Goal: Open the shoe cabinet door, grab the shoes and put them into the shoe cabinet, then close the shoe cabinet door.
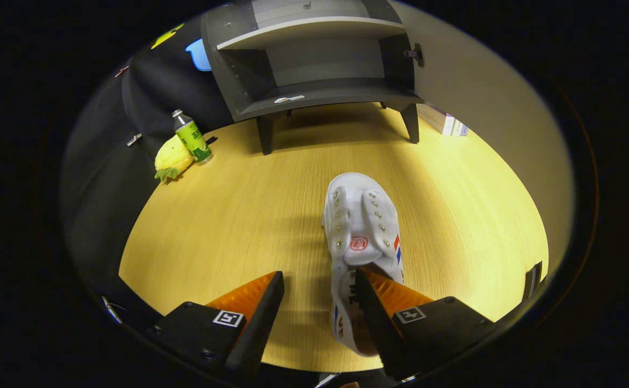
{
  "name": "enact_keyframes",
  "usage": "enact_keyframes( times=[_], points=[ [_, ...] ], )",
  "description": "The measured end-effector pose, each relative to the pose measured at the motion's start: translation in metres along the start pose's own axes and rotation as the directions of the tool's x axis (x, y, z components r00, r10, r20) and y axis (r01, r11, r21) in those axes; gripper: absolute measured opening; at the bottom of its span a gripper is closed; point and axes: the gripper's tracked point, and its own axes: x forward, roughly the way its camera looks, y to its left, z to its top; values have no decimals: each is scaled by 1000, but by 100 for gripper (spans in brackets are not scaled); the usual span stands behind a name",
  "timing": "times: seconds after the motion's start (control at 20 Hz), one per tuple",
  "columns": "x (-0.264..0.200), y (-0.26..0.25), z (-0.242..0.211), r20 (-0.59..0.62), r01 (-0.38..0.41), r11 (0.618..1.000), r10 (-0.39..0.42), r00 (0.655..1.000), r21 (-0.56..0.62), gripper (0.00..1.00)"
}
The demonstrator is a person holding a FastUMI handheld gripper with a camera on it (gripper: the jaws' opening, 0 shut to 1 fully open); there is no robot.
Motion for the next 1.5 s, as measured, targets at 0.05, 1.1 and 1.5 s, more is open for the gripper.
enact_keyframes(
  times=[0.05,1.1,1.5],
  points=[
    [5,-3,0,25,18,1000,-18,1000,-8,83],
    [12,-19,82,240,17,1000,-17,971,3,6],
    [-86,-9,170,303,23,1000,-17,953,-15,6]
  ],
)
